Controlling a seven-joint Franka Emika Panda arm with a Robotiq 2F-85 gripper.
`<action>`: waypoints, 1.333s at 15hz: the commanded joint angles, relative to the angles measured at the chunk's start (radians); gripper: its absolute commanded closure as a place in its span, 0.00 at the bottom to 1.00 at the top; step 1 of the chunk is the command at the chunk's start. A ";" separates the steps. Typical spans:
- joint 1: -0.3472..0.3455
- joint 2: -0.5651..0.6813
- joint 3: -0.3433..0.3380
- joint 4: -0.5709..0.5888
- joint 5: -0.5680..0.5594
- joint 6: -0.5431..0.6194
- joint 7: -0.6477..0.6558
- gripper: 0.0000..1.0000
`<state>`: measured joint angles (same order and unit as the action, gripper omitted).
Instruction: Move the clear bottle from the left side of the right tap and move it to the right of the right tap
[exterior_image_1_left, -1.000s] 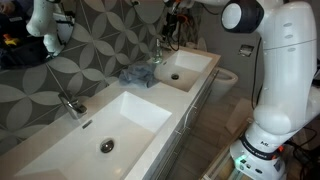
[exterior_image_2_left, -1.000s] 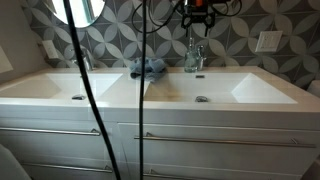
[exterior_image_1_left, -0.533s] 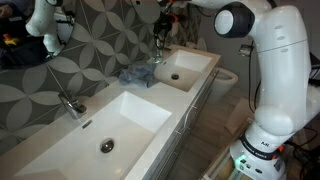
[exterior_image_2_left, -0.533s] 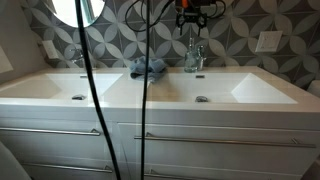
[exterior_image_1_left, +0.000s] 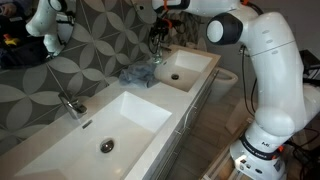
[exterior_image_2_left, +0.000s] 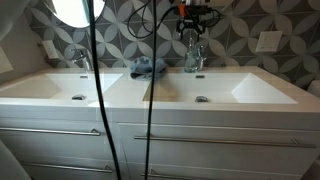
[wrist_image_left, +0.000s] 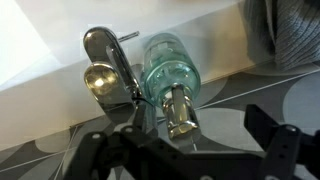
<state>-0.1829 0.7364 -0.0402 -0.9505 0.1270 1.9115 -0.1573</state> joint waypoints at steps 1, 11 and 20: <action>0.000 0.000 0.000 0.002 0.000 0.000 0.000 0.00; -0.008 0.037 0.000 0.017 -0.002 0.000 -0.026 0.26; -0.004 0.050 -0.013 0.017 -0.018 0.054 -0.031 0.59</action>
<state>-0.1897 0.7718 -0.0467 -0.9499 0.1236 1.9398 -0.1760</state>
